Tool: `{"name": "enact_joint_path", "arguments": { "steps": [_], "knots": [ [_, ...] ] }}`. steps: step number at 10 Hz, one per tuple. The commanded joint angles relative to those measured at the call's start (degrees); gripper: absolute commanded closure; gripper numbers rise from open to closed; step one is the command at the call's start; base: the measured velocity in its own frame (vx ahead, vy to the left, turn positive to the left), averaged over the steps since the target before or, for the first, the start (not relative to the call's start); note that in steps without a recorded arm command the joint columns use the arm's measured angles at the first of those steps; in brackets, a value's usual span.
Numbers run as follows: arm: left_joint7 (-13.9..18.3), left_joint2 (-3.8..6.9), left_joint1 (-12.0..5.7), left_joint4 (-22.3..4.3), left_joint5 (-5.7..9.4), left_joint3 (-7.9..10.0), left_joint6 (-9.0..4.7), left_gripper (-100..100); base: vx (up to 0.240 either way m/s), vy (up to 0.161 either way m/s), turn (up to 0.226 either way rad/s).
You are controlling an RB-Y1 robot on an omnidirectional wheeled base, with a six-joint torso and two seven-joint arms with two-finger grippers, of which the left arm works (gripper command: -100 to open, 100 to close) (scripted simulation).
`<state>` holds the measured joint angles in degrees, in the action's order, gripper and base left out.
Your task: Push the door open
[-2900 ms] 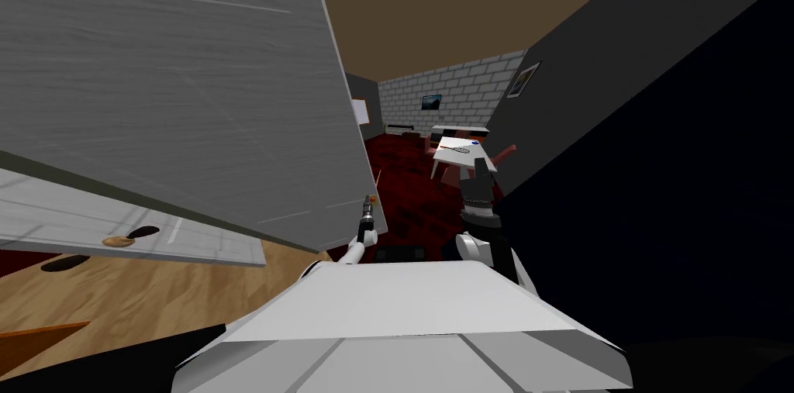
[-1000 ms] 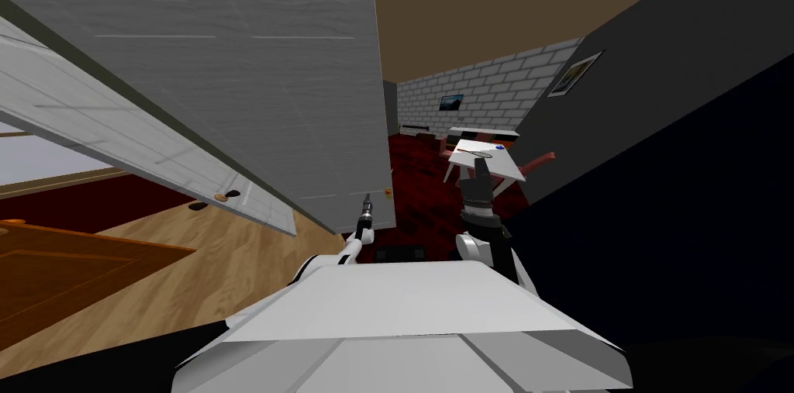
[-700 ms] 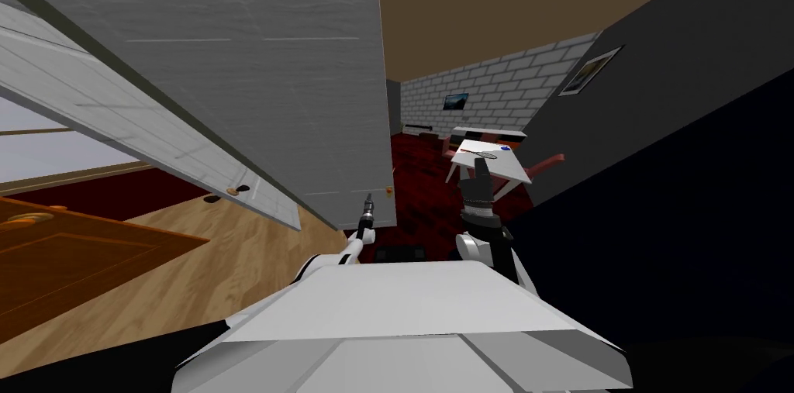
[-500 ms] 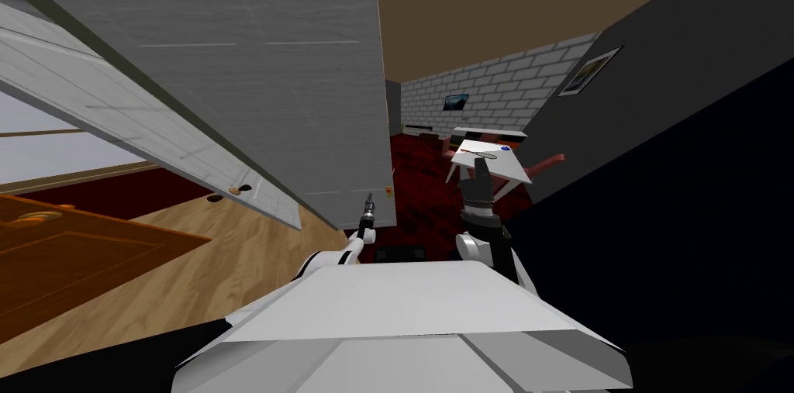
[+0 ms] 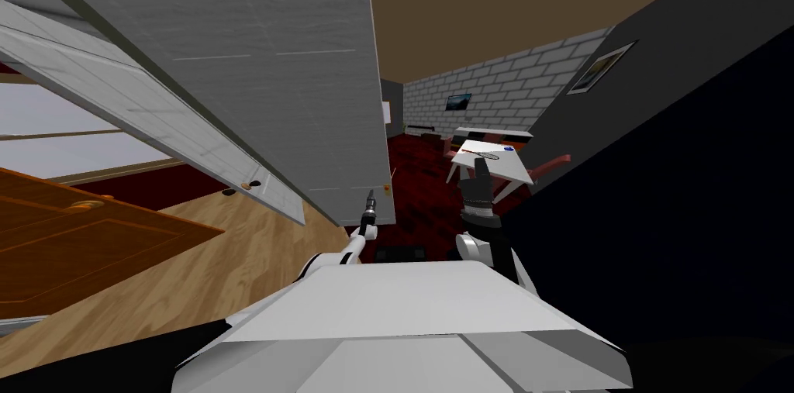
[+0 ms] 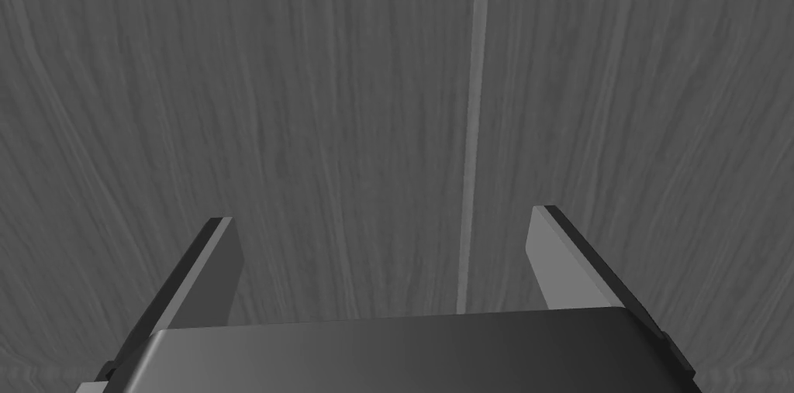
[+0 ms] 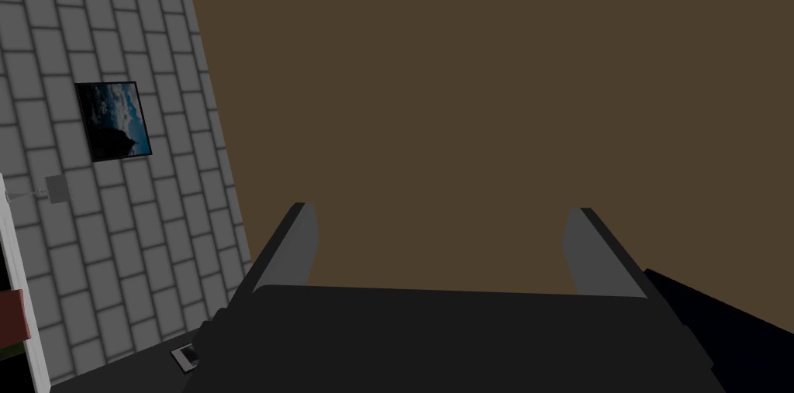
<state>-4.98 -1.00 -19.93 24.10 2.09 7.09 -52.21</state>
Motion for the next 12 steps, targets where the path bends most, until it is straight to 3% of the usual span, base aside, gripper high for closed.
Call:
{"name": "enact_joint_path", "arguments": {
  "steps": [1,2,3,4,5,6,7,9,11,12],
  "knots": [
    [-0.37,-0.25,-1.21,-2.86,0.1,0.18,-1.13,-100,0.004,0.011,-0.003],
    [-0.37,-0.25,-1.21,-4.57,0.1,0.18,-1.13,-100,0.01,0.014,0.0],
    [-0.37,-0.25,-1.21,-3.82,0.1,0.18,-1.13,-100,0.006,0.01,0.005],
    [-0.37,-0.25,-1.21,-5.15,0.1,0.18,-1.13,-100,0.004,0.005,0.0],
    [0.13,-1.0,-1.55,-7.18,-0.82,0.55,-1.21,-100,-0.059,-0.075,0.05],
    [0.13,-1.0,-0.77,-2.04,-0.82,0.55,-1.2,-100,-0.078,-0.133,0.049],
    [0.13,-1.0,-0.56,0.31,-0.82,0.55,0.13,-100,-0.041,-0.087,0.002],
    [0.13,-1.0,-1.55,-0.96,-0.82,0.55,-1.21,-100,-0.006,-0.013,-0.003],
    [0.13,-1.0,-1.55,-3.19,-0.82,0.55,-1.21,-100,0.006,0.015,0.001],
    [0.13,-1.0,-1.55,-2.23,-0.82,0.55,-1.21,-100,0.004,0.009,0.003]
  ]
}}
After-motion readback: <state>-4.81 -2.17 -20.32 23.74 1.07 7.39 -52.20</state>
